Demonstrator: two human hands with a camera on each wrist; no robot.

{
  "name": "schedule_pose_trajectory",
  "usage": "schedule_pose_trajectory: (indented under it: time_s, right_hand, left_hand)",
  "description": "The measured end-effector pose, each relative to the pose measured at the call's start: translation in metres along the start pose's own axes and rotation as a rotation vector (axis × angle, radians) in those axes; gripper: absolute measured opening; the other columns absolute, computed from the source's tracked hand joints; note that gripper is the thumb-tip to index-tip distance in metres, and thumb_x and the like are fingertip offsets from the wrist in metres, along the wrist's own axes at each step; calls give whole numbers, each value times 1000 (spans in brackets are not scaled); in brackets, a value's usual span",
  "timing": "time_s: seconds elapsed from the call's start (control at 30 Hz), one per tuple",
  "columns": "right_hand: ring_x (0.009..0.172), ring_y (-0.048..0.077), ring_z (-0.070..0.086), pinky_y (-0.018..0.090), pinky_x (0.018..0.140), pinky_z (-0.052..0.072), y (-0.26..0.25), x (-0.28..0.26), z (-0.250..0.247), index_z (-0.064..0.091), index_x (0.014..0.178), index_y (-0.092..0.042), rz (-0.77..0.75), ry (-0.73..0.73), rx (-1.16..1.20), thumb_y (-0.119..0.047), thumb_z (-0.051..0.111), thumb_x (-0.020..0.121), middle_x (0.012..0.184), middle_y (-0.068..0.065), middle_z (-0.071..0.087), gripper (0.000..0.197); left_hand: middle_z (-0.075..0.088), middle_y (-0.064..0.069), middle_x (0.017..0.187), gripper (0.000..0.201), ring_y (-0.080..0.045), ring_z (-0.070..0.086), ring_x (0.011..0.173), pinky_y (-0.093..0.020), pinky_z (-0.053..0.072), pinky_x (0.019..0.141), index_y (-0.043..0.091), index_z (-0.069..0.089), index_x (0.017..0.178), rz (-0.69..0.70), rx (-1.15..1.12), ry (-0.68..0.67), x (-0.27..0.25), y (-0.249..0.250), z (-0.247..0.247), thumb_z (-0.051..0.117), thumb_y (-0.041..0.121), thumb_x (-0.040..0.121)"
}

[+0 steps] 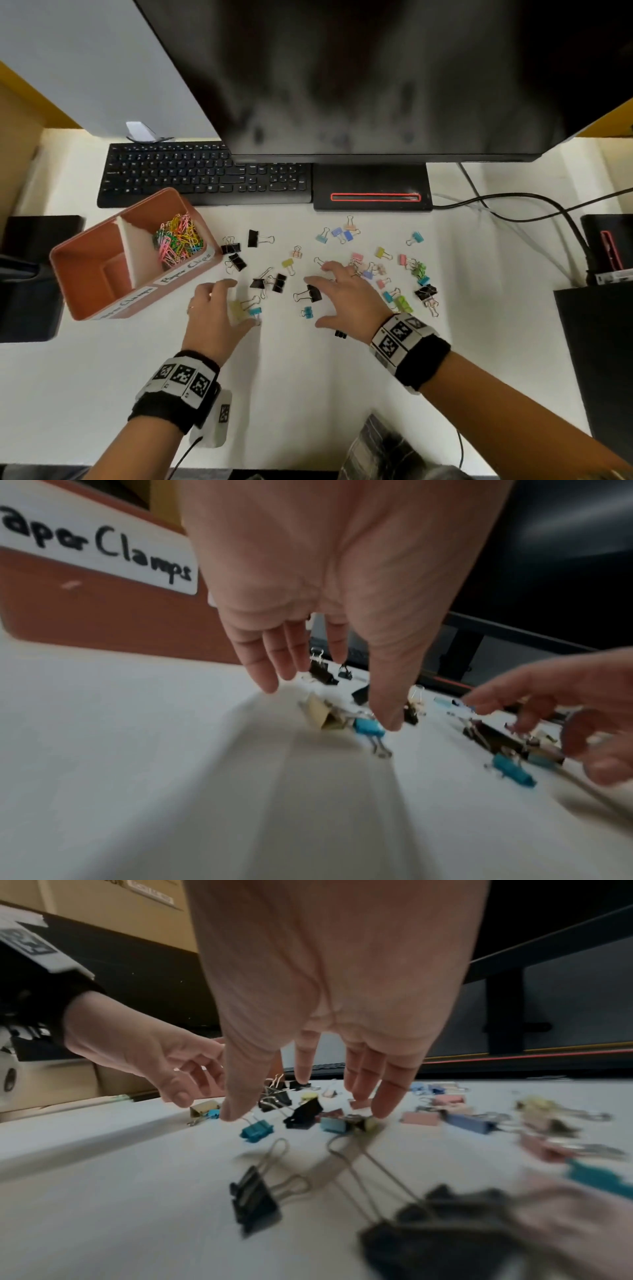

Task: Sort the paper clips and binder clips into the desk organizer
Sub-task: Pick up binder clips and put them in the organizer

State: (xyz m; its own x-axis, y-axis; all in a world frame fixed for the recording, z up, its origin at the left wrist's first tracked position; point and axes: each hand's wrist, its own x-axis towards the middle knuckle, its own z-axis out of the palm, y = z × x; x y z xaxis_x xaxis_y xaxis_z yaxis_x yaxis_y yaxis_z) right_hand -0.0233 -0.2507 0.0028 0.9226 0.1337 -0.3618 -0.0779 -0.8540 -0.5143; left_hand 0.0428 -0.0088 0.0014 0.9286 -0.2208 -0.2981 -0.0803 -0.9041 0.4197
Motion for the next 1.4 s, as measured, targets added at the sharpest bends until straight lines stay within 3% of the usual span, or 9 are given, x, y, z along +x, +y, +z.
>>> schedule_pose_trajectory:
  time_s: [0.1,0.23,0.47,0.6,0.7,0.77,0.97,1.2,1.4]
  right_hand:
    - [126,28,34,40,101,39,-14,18,9,45,134,-25,38,-32,-32,-30,68,80,142,7,32,59]
    - [108,25,44,38,87,46,-16,30,12,61,114,-15,36,16,34,-17,65,82,114,8,49,32]
    - [85,20,51,29,77,47,-16,29,12,61,97,-14,61,36,132,-15,67,80,99,3,46,18]
    - [83,18,54,12,74,42,-13,29,9,61,92,-12,110,70,217,-11,69,78,100,0,42,16]
    - [83,18,56,22,76,49,-12,31,6,58,85,-16,114,81,234,-10,70,75,97,-2,49,17]
    - [79,20,56,27,73,51,-15,34,3,56,81,-18,134,78,240,-10,69,76,88,0,54,16]
    - [79,16,55,10,67,39,-22,36,6,61,83,-17,160,90,240,-10,68,78,89,0,57,11]
    - [74,13,53,18,69,43,-39,29,-4,61,82,-17,105,145,255,-10,68,78,87,0,56,10]
    - [75,5,52,15,73,44,-101,53,-24,63,82,-16,-146,198,270,-10,70,76,90,-1,56,11]
  left_hand:
    - [48,-8,117,67,-28,48,108,-40,39,98,14,50,122,57,-39,-79,2,-5,10,82,21,64]
    - [53,-8,107,43,-28,53,99,-31,39,90,11,60,109,75,-91,-90,10,-8,15,77,13,70]
    - [52,-5,99,41,-17,52,86,-20,40,80,14,62,106,92,-161,-118,14,-15,9,77,14,68]
    - [49,-5,99,42,-13,54,82,-6,40,73,16,64,109,141,-266,-107,11,-23,-4,77,11,69]
    - [49,-1,96,35,-9,53,82,-1,40,75,17,68,102,233,-276,-113,8,-23,-3,78,13,69]
    - [49,0,97,32,-7,51,80,-3,38,74,16,67,99,242,-271,-135,9,-18,6,79,15,69]
    - [55,-2,100,26,-14,49,78,-19,36,72,14,59,105,208,-155,-131,15,-3,22,64,10,80]
    - [62,-4,96,21,-15,54,72,-25,49,76,16,66,99,278,-144,-207,18,-9,1,66,14,78]
    - [65,7,80,20,-5,58,65,-8,43,62,18,70,90,267,-212,31,7,-35,-98,76,14,71]
